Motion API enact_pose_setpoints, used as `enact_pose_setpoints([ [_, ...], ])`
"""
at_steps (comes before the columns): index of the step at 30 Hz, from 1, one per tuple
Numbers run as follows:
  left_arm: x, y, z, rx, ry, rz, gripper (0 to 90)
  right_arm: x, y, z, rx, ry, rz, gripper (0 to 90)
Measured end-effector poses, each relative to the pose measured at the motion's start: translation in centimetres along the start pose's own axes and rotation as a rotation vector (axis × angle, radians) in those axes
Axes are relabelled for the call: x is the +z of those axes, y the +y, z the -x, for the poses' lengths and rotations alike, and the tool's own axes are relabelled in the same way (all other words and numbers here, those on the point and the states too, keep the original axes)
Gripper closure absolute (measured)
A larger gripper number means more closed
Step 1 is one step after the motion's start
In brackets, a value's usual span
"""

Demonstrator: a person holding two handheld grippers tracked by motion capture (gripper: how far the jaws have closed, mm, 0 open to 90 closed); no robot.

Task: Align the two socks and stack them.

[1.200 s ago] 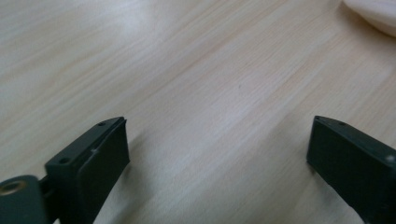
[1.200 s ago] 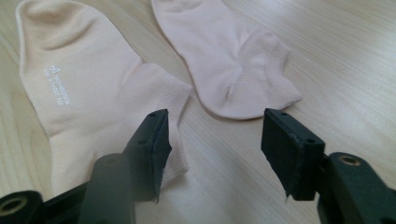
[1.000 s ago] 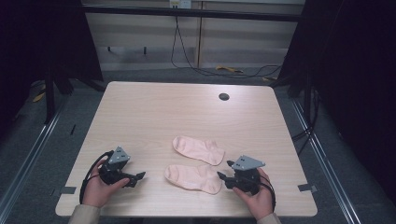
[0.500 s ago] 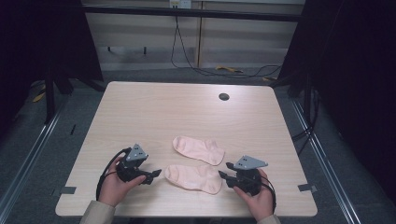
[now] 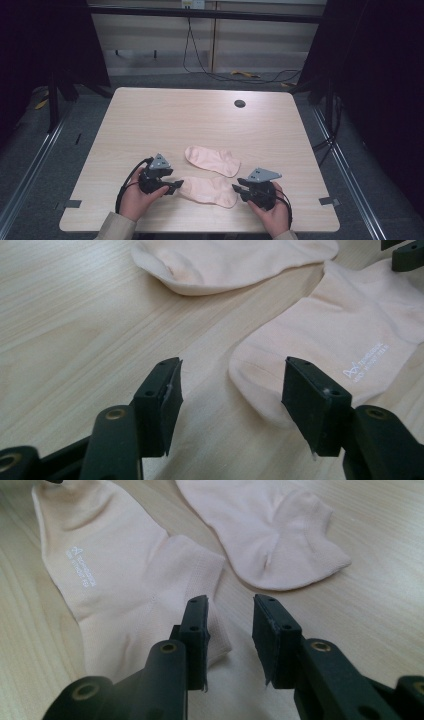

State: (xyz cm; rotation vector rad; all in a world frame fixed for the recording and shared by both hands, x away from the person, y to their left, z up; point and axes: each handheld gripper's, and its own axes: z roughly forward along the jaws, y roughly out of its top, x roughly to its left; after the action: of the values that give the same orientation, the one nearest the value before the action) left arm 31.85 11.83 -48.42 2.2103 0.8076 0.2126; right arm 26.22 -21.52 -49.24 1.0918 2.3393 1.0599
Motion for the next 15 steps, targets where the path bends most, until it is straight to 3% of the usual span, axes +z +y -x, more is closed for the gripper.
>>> enact_pose_setpoints([
  [10,0.62,-0.07,0.21,0.014,-0.013,-0.052,52.1,0.26,-0.17,-0.05,0.006,0.001,-0.019,67.5],
  [13,0.79,-0.20,0.20,0.004,-0.022,-0.063,57.3,0.28,-0.20,-0.08,0.007,0.004,-0.021,67.5],
  [15,0.77,-0.17,0.19,0.024,-0.021,-0.084,62.8,0.30,-0.20,-0.15,0.006,0.006,-0.022,67.5],
])
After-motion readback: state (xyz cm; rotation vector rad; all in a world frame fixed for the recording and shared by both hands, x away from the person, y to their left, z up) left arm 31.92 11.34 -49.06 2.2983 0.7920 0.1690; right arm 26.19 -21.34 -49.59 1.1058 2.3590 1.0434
